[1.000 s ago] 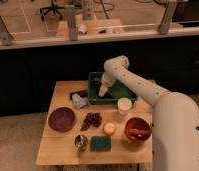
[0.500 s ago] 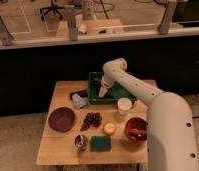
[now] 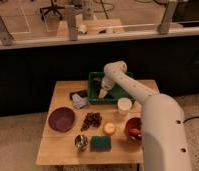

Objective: Wipe purple bowl with brush

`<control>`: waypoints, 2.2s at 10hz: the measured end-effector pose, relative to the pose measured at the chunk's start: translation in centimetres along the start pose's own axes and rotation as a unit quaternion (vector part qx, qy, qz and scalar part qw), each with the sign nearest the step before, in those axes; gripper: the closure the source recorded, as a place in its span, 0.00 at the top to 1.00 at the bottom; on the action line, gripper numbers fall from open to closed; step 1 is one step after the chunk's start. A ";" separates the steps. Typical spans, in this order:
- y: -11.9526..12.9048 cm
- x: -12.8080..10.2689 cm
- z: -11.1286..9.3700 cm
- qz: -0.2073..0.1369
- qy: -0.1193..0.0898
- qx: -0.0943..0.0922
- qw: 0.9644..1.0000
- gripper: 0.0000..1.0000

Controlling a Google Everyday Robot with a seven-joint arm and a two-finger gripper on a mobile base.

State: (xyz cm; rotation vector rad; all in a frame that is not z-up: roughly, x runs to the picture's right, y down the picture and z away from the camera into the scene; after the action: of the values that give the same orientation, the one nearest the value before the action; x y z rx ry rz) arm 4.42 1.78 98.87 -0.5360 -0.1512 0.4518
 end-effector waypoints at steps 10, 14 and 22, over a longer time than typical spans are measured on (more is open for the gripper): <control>-0.5 0.4 -1.4 0.042 0.000 0.006 0.999 0.04; -1.0 -0.4 -6.9 0.032 -0.042 0.003 0.999 0.04; 1.8 -1.0 -12.9 -0.054 -0.110 -0.073 0.990 0.04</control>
State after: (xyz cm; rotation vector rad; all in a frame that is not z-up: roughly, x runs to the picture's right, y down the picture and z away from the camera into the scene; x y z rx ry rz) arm 6.15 -3.18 86.93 -0.6180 -0.4255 0.3958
